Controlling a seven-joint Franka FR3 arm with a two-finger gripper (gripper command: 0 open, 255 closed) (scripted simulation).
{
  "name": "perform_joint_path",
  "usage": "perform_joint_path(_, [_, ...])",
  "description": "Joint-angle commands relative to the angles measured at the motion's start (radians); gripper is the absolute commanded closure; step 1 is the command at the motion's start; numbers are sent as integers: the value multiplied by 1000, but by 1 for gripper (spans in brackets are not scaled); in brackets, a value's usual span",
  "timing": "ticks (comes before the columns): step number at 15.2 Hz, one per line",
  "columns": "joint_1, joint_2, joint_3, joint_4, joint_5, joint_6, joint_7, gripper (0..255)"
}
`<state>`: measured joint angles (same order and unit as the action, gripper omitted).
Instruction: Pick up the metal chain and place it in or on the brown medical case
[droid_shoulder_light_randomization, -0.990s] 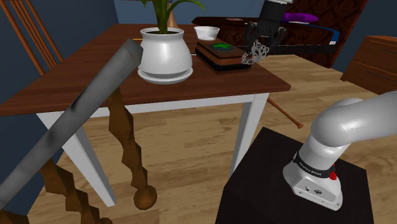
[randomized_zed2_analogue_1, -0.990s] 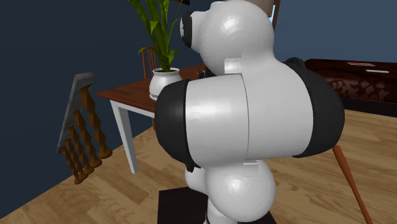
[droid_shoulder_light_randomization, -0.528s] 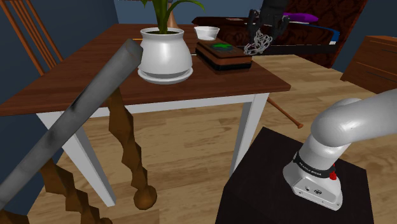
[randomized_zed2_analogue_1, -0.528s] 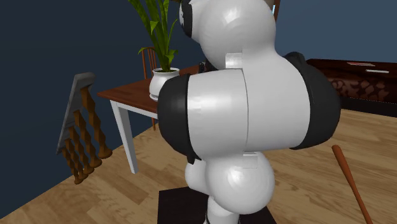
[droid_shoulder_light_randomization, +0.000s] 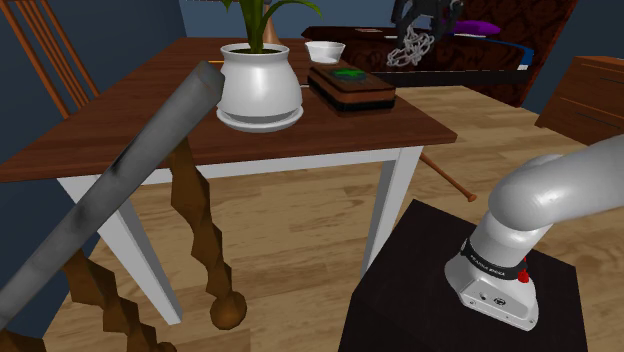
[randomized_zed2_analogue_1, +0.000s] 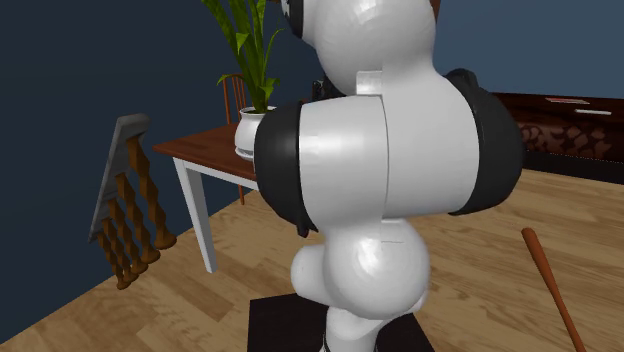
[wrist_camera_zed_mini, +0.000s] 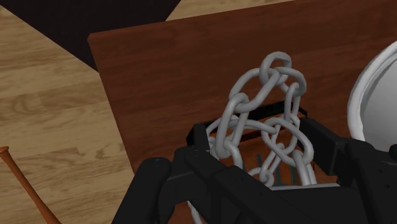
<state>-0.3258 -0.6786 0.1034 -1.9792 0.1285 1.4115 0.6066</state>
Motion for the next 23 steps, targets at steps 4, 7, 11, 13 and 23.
perform_joint_path(4, [-1, 34, -2, 88, -3, -54, 5, 255])
perform_joint_path(7, [-9, 141, -3, 162, -13, -23, -4, 255])
perform_joint_path(11, [-17, 289, -3, 283, -27, 4, -13, 255])
perform_joint_path(13, [-21, 366, -3, 354, -34, 9, -15, 255])
perform_joint_path(23, [-27, 642, 0, 608, -62, 30, -23, 255])
